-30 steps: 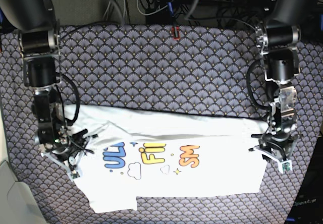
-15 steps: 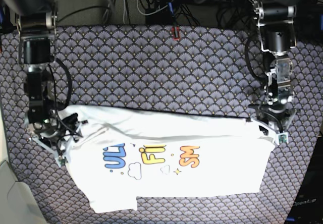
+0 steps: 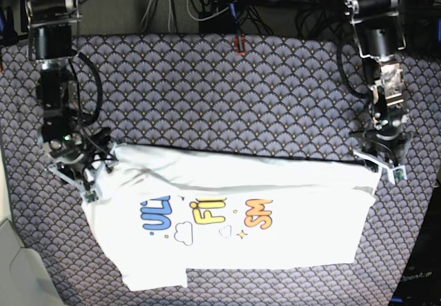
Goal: Fold the T-shirt properly
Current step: 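Lower the folded edge onto the shirt and open both grippers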
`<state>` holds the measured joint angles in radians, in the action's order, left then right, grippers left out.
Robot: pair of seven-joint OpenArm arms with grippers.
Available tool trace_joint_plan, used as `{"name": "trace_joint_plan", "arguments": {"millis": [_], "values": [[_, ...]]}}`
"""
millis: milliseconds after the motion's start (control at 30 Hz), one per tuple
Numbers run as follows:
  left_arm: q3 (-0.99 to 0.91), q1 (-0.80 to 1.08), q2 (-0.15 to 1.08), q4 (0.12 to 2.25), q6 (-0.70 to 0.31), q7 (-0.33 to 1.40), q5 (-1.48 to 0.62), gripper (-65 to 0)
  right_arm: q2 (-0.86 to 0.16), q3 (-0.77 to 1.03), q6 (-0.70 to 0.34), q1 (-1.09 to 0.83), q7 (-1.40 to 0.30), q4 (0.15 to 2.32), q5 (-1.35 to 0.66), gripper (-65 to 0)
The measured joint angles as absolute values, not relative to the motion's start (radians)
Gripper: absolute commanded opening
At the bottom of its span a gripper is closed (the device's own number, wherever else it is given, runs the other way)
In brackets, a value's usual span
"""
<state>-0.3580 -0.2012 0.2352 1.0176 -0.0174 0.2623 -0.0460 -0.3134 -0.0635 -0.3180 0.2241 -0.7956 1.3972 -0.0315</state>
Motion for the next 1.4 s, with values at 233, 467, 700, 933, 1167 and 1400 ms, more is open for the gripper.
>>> {"name": "trace_joint_plan", "arguments": {"millis": [233, 467, 700, 933, 1167, 1400], "values": [[-0.358, -0.208, 0.236, 1.016, -0.015, 0.261, -0.045, -42.5, -0.317, -0.064, -0.318, 0.203, -0.797, 1.403, -0.031, -26.5], [-0.358, -0.252, 0.236, 0.984, -0.015, 0.256, -0.046, -42.5, -0.317, -0.064, -0.318, 0.188, -0.799, 1.402, -0.030, -26.5], [-0.358, -0.315, 0.238, 0.905, -0.015, 0.257, -0.045, -42.5, -0.319, -0.063, -0.318, 0.188, -0.799, 1.402, -0.030, -26.5], [-0.358, -0.329, 0.238, 0.880, -0.015, 0.256, -0.045, -42.4, -0.319, -0.064, -0.318, 0.177, -0.800, 1.403, -0.030, -26.5], [-0.358, -0.343, 0.236, 0.813, -0.015, 0.256, -0.045, -42.4, -0.319, -0.064, -0.318, 0.176, -0.800, 1.403, -0.030, -26.5], [-0.358, -0.338, 0.237, 0.772, -0.014, 0.178, -0.046, -42.4, -0.319, -0.064, -0.318, 0.176, -0.800, 1.403, -0.030, -26.5]]}}
